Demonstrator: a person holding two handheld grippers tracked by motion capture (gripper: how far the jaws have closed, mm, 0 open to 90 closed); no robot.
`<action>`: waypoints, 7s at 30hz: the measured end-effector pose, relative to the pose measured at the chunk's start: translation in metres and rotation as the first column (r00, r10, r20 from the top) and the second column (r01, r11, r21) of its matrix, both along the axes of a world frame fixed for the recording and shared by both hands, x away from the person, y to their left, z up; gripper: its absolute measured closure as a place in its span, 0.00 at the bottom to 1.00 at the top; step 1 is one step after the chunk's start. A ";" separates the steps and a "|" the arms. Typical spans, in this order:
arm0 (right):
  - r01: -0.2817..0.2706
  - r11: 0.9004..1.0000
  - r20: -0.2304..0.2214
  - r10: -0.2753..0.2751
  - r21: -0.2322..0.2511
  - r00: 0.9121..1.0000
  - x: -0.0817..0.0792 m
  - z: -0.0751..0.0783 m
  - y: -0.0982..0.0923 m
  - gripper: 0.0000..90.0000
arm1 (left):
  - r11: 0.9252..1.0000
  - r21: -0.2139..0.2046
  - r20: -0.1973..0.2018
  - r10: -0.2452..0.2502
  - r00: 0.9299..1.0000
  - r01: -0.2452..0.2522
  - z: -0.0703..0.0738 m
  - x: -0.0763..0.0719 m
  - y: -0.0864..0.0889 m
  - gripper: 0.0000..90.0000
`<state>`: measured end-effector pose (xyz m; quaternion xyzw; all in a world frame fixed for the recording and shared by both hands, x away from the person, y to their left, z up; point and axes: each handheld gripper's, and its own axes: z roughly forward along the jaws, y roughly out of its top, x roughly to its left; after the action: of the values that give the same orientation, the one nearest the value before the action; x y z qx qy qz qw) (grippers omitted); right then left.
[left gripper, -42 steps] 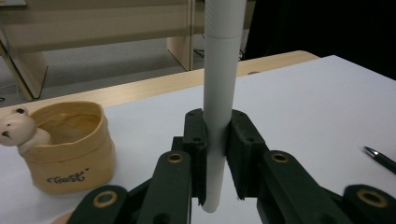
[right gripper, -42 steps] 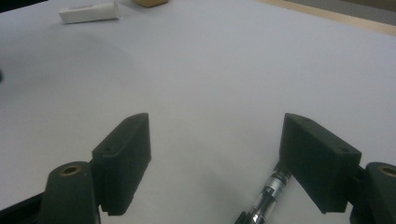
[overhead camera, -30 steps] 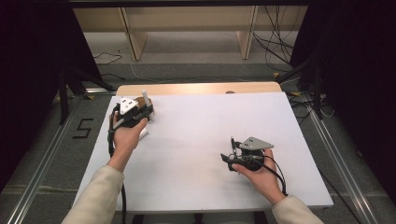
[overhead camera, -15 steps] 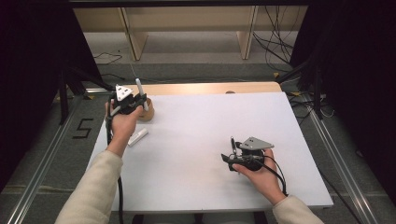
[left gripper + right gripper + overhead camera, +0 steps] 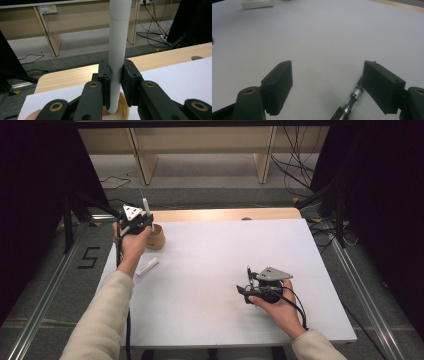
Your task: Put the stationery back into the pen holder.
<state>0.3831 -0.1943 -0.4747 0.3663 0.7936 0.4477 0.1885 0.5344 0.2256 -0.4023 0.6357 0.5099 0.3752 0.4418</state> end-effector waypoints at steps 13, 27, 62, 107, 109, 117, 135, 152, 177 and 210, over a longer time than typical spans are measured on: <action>-0.005 1.000 -0.007 0.005 -0.003 1.000 0.000 -0.001 0.001 0.28 | 1.000 0.011 -0.034 0.020 0.999 -0.019 -0.013 0.010 0.002 0.87; -0.014 1.000 -0.011 0.014 -0.010 1.000 -0.001 -0.002 0.001 0.28 | 0.998 0.059 -0.079 0.004 0.997 0.001 -0.026 0.018 -0.009 0.87; -0.016 1.000 -0.017 0.016 -0.013 1.000 -0.001 -0.002 0.002 0.29 | 0.991 0.125 -0.144 -0.034 0.989 0.052 -0.038 0.017 -0.014 0.78; -0.014 1.000 -0.014 0.014 -0.016 1.000 -0.002 -0.001 0.003 0.29 | 0.962 0.097 -0.367 -0.206 0.907 0.257 -0.077 -0.070 0.034 0.57; -0.015 1.000 -0.014 0.014 -0.016 1.000 -0.002 -0.001 0.003 0.29 | 0.959 0.101 -0.379 -0.209 0.902 0.265 -0.079 -0.070 0.035 0.57; -0.018 1.000 -0.012 0.018 -0.019 1.000 -0.002 -0.001 0.003 0.29 | 0.955 0.107 -0.412 -0.211 0.886 0.277 -0.086 -0.070 0.037 0.61; -0.017 1.000 -0.015 0.017 -0.016 1.000 -0.002 -0.002 0.004 0.29 | 0.950 0.101 -0.444 -0.223 0.868 0.296 -0.089 -0.064 0.034 0.68; -0.018 1.000 -0.015 0.018 -0.016 1.000 -0.002 -0.002 0.004 0.29 | 0.947 0.064 -0.470 -0.249 0.847 0.314 -0.088 -0.062 0.038 0.74; -0.019 1.000 -0.016 0.019 -0.015 1.000 -0.002 -0.002 0.004 0.29 | 0.974 0.038 -0.468 -0.181 0.865 0.224 -0.086 -0.065 0.035 0.78; -0.015 0.998 -0.020 0.016 0.061 1.000 0.005 0.004 0.014 0.30 | 0.947 -0.086 -0.233 -0.322 0.918 0.310 -0.062 -0.110 -0.023 0.78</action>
<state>0.3886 -0.1800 -0.4709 0.3701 0.7844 0.4693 0.1657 0.4243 0.2025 -0.4642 0.7401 0.4597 0.2059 0.4455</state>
